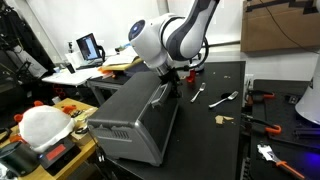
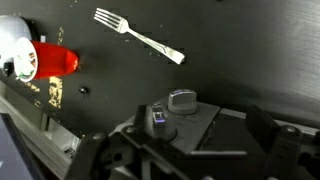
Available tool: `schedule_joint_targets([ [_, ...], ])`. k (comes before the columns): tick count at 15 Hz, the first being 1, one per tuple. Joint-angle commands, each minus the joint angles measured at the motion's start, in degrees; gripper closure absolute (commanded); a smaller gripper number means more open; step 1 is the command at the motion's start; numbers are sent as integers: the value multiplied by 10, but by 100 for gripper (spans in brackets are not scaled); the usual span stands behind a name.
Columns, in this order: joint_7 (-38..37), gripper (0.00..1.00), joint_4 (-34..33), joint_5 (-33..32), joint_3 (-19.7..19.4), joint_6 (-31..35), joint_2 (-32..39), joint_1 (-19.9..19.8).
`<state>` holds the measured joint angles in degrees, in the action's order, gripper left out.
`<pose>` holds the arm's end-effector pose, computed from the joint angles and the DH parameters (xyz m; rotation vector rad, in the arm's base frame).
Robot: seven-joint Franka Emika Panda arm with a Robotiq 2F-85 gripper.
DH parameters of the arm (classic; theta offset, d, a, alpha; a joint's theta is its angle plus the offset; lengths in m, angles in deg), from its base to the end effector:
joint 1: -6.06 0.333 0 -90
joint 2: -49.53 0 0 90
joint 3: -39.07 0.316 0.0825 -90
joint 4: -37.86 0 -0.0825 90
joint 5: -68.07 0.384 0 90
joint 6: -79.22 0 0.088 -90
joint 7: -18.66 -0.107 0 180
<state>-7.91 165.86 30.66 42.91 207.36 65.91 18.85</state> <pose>0.5019 0.1317 0.2250 2.6096 0.4073 -0.1201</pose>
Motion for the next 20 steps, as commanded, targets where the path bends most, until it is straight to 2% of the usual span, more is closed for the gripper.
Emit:
schedule_joint_targets([
  [1,-2,0,20,96,22,25,-12,0],
  [2,-6,0,20,112,20,29,-14,1],
  [6,-77,0,22,83,6,31,-17,16],
  [7,-20,0,8,45,-38,50,-31,-32],
  [12,-24,0,-17,-15,-81,49,-36,-57],
  [16,12,0,-17,19,-78,78,-41,-79],
  [20,156,0,-8,136,-60,106,-42,-106],
])
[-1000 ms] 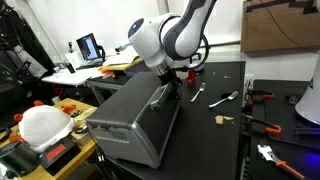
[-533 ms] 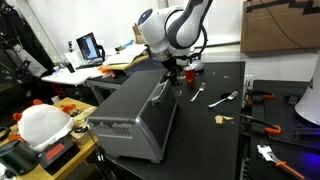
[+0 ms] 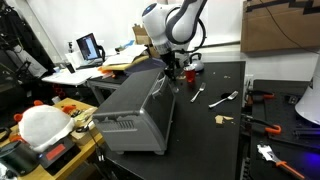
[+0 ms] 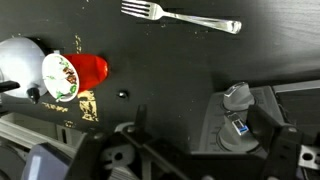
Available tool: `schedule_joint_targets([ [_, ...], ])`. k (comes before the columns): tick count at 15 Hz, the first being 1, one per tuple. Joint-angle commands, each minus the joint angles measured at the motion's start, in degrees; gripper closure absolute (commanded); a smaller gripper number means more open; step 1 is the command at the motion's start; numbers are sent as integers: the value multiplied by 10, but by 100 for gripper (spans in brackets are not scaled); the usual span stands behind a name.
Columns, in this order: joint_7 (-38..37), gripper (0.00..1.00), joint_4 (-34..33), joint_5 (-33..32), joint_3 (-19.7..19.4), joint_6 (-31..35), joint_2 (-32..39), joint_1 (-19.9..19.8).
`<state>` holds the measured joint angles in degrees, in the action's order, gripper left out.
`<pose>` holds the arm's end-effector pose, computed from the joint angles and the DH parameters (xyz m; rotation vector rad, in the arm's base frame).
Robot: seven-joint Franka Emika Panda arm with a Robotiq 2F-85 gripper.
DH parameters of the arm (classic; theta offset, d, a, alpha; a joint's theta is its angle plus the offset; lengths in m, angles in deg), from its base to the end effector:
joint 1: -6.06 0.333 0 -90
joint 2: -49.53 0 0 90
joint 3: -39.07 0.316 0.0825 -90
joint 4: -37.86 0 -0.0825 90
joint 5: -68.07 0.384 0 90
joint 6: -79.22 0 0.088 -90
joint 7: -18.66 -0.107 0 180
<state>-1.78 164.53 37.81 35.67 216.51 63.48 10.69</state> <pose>0.5461 0.0077 0.2644 2.7766 0.0958 0.0140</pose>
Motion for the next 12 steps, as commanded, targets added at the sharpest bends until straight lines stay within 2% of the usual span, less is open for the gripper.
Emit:
schedule_joint_targets([
  [1,149,0,6,106,20,14,-18,-33],
  [6,314,0,3,235,42,-17,-28,-59],
  [12,450,0,-7,334,54,-75,-44,-78],
])
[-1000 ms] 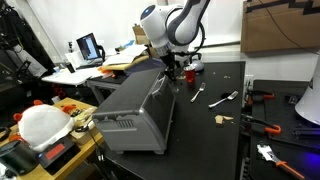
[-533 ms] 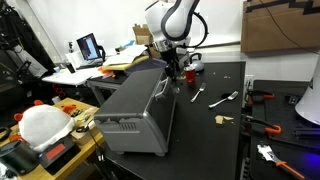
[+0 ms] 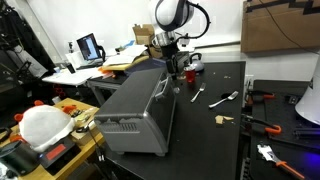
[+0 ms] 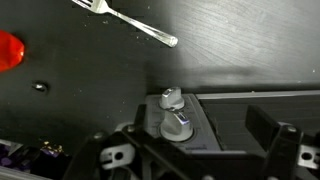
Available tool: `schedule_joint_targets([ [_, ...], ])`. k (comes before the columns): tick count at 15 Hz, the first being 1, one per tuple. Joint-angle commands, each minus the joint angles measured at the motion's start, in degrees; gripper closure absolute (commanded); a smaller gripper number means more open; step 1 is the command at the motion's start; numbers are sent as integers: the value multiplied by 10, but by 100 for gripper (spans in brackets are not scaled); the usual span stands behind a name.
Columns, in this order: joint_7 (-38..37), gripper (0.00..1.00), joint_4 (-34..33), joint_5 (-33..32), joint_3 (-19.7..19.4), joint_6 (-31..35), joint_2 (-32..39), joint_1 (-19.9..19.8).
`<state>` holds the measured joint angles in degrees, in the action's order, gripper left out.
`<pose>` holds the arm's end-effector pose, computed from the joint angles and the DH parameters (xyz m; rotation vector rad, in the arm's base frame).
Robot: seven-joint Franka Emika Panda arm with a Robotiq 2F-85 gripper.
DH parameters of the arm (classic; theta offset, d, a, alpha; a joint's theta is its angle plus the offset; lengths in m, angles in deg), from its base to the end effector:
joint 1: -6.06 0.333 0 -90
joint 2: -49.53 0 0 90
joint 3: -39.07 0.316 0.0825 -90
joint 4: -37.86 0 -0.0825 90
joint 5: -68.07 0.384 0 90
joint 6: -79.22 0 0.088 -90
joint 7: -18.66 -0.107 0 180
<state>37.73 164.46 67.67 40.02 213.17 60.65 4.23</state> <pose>0.5420 -0.0085 0.2860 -3.0896 -0.5022 0.1019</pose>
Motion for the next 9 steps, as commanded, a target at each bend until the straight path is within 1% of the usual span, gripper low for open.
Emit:
schedule_joint_targets([
  [1,72,0,-8,46,10,-54,-17,-14],
  [5,102,0,-19,55,6,-89,-13,-14],
  [6,99,0,-13,52,6,-93,-21,-12],
  [9,95,0,-16,58,6,-93,-10,-12],
])
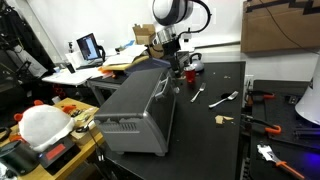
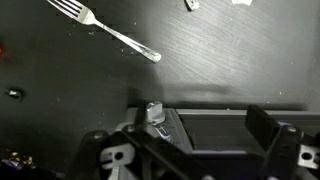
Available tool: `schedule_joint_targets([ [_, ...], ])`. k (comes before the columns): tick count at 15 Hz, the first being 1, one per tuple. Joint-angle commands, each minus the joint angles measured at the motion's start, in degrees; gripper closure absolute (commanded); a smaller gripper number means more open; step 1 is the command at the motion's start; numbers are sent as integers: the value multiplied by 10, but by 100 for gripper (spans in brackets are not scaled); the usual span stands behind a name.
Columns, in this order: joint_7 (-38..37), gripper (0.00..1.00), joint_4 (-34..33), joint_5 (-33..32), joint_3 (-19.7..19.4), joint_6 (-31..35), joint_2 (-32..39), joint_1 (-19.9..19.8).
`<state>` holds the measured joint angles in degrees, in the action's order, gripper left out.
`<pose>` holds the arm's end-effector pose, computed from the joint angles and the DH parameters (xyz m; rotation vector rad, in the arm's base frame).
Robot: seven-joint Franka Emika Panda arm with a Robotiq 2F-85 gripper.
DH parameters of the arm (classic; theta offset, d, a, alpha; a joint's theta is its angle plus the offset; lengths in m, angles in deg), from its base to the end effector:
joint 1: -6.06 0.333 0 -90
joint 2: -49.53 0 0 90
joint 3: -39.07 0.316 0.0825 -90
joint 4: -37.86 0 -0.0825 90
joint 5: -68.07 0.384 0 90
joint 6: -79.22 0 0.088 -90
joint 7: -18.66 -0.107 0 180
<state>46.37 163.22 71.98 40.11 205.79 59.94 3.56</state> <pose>0.5349 -0.0114 0.2917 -2.9760 -0.6235 0.2158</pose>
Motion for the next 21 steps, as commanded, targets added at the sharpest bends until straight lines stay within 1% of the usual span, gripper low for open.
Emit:
schedule_joint_targets([
  [1,5,0,-4,18,4,-16,0,-6],
  [6,-10,0,-14,54,3,-11,26,-12],
  [7,-2,0,-4,37,3,-3,17,-9],
  [11,-2,0,-4,38,4,-2,23,-11],
  [15,-40,0,4,-14,-3,37,26,-1],
  [21,-74,0,28,-74,6,97,30,18],
])
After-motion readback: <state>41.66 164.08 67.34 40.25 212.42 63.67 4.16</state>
